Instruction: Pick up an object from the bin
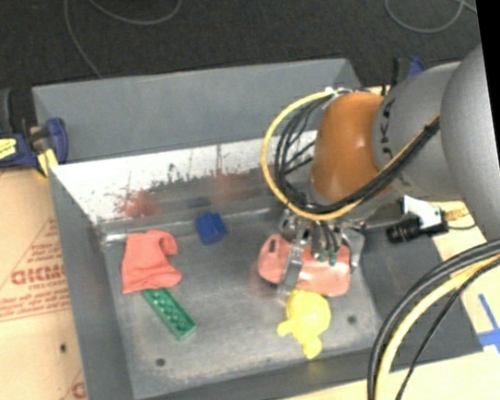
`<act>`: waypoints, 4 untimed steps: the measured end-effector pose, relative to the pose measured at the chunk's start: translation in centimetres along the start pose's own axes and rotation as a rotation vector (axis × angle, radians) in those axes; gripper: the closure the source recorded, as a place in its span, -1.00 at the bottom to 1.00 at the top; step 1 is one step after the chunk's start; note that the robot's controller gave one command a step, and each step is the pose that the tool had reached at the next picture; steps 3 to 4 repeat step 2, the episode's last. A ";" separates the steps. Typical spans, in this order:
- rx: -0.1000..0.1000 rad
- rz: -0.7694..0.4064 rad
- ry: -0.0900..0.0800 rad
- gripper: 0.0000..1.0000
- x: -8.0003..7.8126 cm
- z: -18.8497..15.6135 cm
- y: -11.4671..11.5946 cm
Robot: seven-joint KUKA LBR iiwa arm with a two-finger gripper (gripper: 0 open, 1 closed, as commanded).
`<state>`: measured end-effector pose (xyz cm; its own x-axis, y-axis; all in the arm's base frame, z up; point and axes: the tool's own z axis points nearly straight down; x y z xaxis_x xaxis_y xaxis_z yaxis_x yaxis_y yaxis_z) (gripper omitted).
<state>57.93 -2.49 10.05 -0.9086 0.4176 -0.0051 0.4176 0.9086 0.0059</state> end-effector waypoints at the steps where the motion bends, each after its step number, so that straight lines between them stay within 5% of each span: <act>1: -0.002 -0.001 -0.004 1.00 -0.1 -1.3 0.0; 4: -0.001 -0.002 -0.004 1.00 -0.1 -1.7 0.0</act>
Offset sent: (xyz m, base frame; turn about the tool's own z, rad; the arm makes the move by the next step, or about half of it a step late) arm 0.0001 0.0001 0.0000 0.0000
